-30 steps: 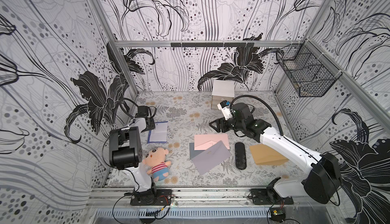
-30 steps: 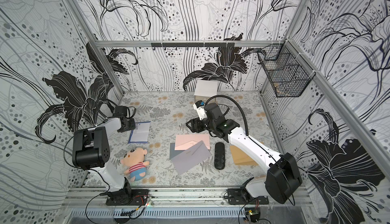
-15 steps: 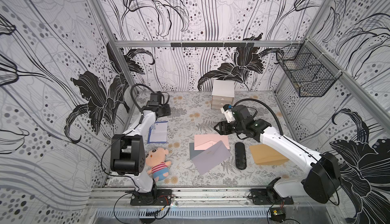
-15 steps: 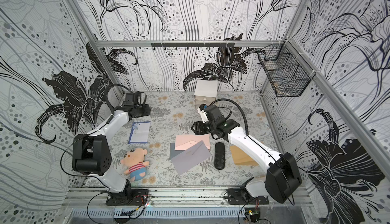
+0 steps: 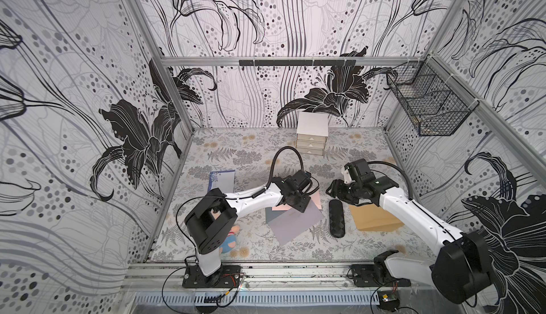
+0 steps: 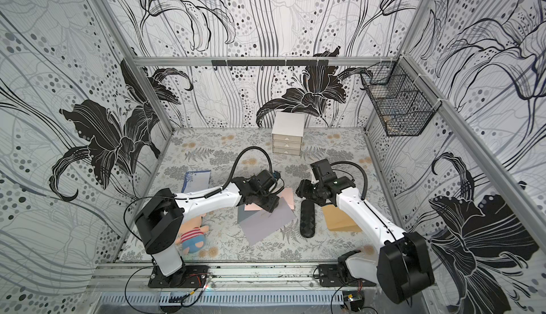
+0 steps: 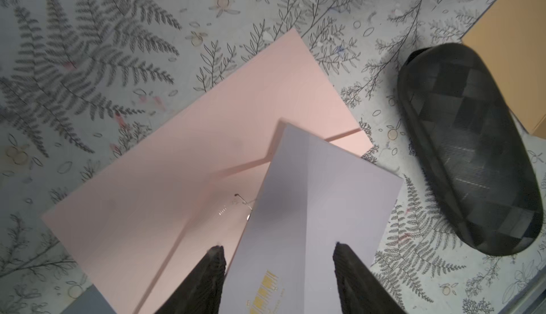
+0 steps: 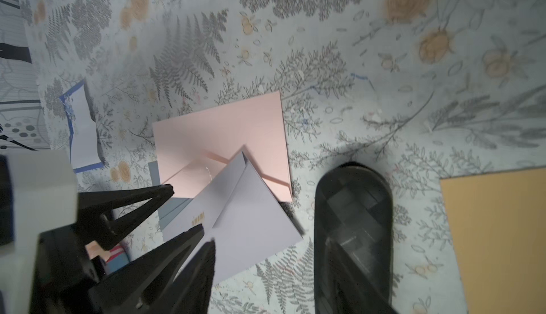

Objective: Take the letter paper out of the envelope
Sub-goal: Pick up the envelope from the envelope.

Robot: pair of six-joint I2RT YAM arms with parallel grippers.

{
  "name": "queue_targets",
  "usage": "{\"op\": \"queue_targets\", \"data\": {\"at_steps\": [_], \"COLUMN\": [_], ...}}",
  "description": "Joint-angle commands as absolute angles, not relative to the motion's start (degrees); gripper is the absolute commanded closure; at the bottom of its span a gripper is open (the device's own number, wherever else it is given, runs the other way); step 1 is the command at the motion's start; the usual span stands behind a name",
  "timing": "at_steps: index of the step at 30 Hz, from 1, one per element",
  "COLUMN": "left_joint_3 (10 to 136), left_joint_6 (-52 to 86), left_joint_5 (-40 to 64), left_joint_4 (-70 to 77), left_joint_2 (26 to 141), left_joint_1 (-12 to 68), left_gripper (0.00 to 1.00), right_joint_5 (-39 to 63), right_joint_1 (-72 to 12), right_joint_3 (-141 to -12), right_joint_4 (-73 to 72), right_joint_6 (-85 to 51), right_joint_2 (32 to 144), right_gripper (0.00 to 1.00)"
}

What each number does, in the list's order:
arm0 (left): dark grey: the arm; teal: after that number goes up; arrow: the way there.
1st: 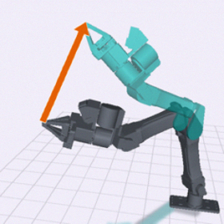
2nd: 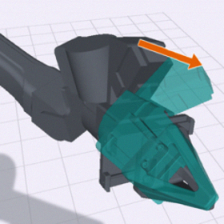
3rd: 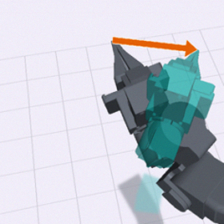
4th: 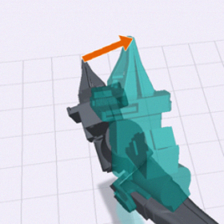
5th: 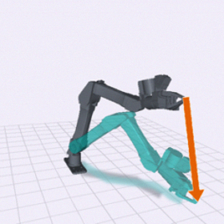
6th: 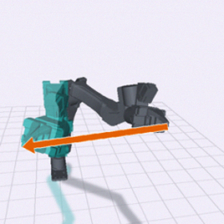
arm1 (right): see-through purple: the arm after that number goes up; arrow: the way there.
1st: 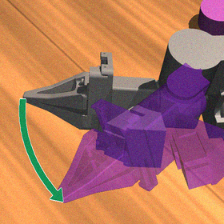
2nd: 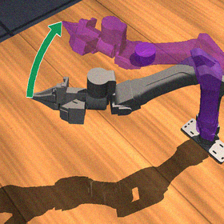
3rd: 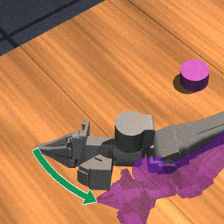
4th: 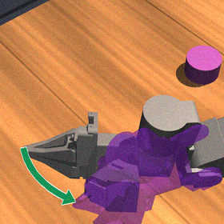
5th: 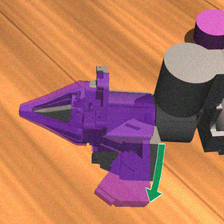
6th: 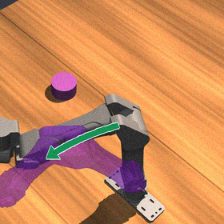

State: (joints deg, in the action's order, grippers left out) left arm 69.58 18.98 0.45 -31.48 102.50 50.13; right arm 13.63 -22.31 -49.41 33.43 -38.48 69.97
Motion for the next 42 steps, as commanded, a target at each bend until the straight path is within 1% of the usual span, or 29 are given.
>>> {"op": "queue_targets", "data": {"at_steps": [1, 4, 7, 11, 14, 18, 21, 26, 29, 33, 38, 42], "left_joint_3": [68.2, 67.5, 67.4, 67.3, 67.3, 67.1, 66.2, 66.0, 65.6, 65.3, 66.0, 65.8], "left_joint_6": [20.8, 20.6, 20.5, 20.5, 19.9, 19.5, 18.1, 16.6, 16.2, 15.1, 13.1, 11.3], "left_joint_5": [-7.2, -9.2, -12.7, -14.9, -17.3, -20.5, -19.8, -19.6, -20.7, -22.5, -21.8, -19.0], "left_joint_4": [-32.2, -32.6, -33.6, -34.2, -34.7, -35.7, -34.5, -34.4, -34.6, -35.2, -36.5, -36.8], "left_joint_2": [102.7, 103.5, 105.0, 106.8, 107.8, 107.6, 106.9, 106.5, 105.0, 102.8, 100.0, 97.6], "left_joint_1": [52.7, 55.3, 57.5, 58.9, 59.6, 59.7, 59.7, 59.7, 59.6, 59.4, 57.6, 54.9], "left_gripper": [0.3, 0.26, 0.26, 0.26, 0.27, 0.32, 0.39, 0.65, 0.77, 0.86, 1.0, 1.0], "right_joint_5": [16.5, 17.7, 18.5, 19.1, 19.3, 19.8, 20.1, 20.4, 20.7, 21.2, 21.7, 22.9], "right_joint_1": [-21.4, -20.7, -20.7, -20.6, -20.6, -20.5, -20.5, -20.2, -20.0, -20.0, -20.0, -20.0], "right_joint_3": [-47.2, -45.3, -44.5, -44.5, -44.5, -44.4, -44.3, -44.2, -44.2, -44.6, -46.2, -49.6], "right_joint_4": [33.3, 32.0, 31.3, 31.3, 31.3, 31.0, 30.7, 30.2, 29.7, 28.9, 28.4, 29.2], "right_joint_6": [-44.1, -46.3, -47.3, -47.5, -47.5, -47.4, -47.3, -47.2, -47.1, -46.6, -45.3, -40.8], "right_joint_2": [66.2, 64.8, 64.2, 64.0, 64.0, 64.2, 64.4, 64.6, 64.8, 65.5, 66.9, 68.8], "right_gripper": [0.37, 0.37, 0.36, 0.35, 0.35, 0.35, 0.35, 0.37, 0.38, 0.41, 0.43, 0.44]}}
